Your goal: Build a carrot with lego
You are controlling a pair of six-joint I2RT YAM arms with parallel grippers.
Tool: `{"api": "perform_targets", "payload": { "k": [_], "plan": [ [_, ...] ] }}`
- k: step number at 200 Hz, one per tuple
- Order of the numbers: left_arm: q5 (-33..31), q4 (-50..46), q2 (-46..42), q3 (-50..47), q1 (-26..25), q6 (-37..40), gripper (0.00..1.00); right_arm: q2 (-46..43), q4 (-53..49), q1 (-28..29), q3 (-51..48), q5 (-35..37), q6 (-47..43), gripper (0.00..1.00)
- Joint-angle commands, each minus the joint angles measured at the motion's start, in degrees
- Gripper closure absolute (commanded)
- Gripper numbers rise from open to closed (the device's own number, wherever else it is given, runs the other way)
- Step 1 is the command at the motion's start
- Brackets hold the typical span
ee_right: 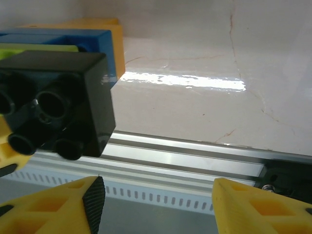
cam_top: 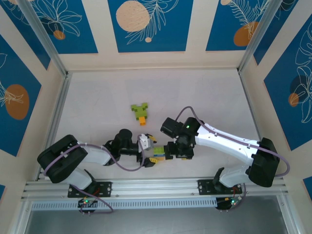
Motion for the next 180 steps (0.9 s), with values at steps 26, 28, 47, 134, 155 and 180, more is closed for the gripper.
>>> {"api": "perform_targets", "payload": {
  "k": [26, 28, 47, 134, 155, 180],
  "plan": [
    [2.3, 3.7, -1.3, -0.9, 1.6, -1.7, 0.01, 2.6, 1.8, -2.2, -1.7, -0.3, 0.7, 0.39],
    [2.3, 3.7, -1.3, -1.0, 1.7, -1.7, 0.01, 2.7, 1.9, -2.4, -1.8, -0.2, 0.6, 0.39],
    [3.3, 3.6, -1.1, -0.9, 1.7, -1.7, 0.01, 3.0, 1.9, -4.0, -1.7, 0.5, -0.1, 0.39],
    [5.1, 4.2, 0.9, 0.3, 1.7, -2.0, 0.0, 5.6, 1.3, -9.6, 0.3, 3.9, -4.2, 0.4],
    [4.8, 4.4, 1.5, 0.6, 1.7, -2.0, 0.01, 6.1, 1.3, -11.4, 0.9, 4.8, -5.4, 0.41],
    [4.9, 4.4, 1.5, 0.7, 1.7, -2.1, 0.0, 6.7, 2.5, -13.2, 1.1, 4.8, -7.0, 0.41]
  ]
}}
